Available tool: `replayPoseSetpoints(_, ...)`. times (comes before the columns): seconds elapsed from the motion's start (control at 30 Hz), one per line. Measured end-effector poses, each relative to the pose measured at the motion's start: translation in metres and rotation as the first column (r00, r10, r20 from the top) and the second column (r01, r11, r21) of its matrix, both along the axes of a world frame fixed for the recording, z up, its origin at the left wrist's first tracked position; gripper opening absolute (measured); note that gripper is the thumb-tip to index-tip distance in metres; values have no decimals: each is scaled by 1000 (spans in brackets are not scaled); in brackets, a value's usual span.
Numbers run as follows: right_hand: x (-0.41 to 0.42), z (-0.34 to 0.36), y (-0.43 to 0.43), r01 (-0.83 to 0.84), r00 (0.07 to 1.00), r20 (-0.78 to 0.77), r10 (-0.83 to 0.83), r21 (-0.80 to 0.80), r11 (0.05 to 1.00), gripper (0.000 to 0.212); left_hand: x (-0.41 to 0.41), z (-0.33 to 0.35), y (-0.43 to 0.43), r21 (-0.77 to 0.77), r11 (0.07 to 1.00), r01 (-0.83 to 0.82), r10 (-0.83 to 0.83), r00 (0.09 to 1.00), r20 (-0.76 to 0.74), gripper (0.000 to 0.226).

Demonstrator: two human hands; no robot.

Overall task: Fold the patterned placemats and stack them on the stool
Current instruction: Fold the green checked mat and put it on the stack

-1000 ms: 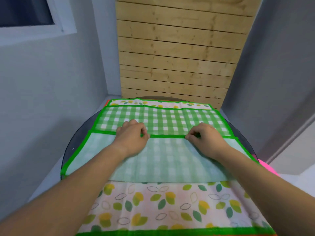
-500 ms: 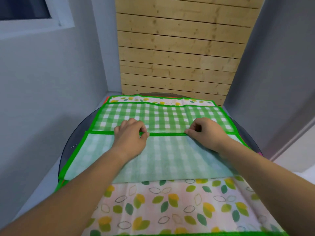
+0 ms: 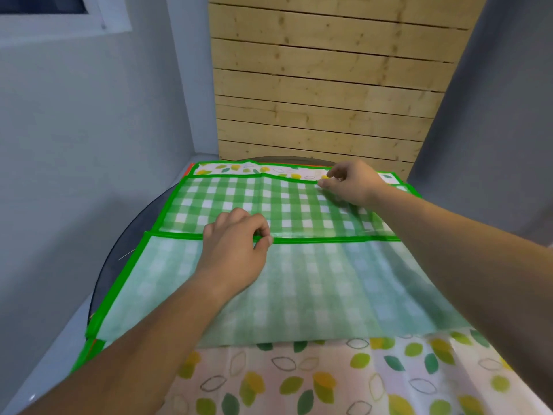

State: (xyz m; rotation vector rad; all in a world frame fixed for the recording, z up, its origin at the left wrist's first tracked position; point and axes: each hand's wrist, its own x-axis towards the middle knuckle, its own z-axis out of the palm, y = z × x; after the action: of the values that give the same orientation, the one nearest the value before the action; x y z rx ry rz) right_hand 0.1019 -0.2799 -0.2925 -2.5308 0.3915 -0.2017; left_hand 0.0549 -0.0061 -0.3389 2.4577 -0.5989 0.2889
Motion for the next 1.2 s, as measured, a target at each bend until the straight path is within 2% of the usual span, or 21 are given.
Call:
replayPoseSetpoints(0.37, 16, 2, -4, -26, 998, -61, 20, -101, 995, 52, 1, -2, 0, -10, 1000, 0, 0, 1000, 10, 7)
replayPoseSetpoints(0.5, 14, 10, -5, -41, 997, -65, 41, 9, 999, 47, 2, -2, 1, -15, 1000, -2, 2, 1000, 7, 7)
replayPoseSetpoints(0.6, 5, 18, -4, -71, 997, 26, 68, 100, 992, 38, 1, -2, 1, -22, 1000, -5, 5, 1000, 6, 7)
replayPoseSetpoints(0.67, -3, 26, -3, -96, 990, 116, 84, 98, 991, 35, 0, 0, 0, -18, 1000, -6, 6, 1000, 19, 5)
replayPoseSetpoints(0.73, -14, 35, 0, -127, 980, 162, 116, 62, 990, 34, -5, 4, -1, 5, 1000, -3, 3, 999, 50, 12)
replayPoseSetpoints(0.83, -34, 52, 5, -157, 968, 186, 169, -80, 984, 28, -13, 12, -1, 36, 999, 5, -11, 986, 169, 23)
replayPoseSetpoints(0.97, -75, 82, 19, -165, 952, 216, 217, -235, 958, 25, -27, 38, 0, -3, 999, 49, -45, 940, 338, 20)
replayPoseSetpoints(1.1, -121, 104, 34, -186, 946, 179, 270, -384, 904, 24, -44, 71, 4, -25, 994, 110, -88, 896, 435, 24)
replayPoseSetpoints(1.2, -150, 105, 42, -216, 935, 180, 306, -397, 892, 21, -61, 87, 11, -1, 993, 122, -108, 877, 469, 32)
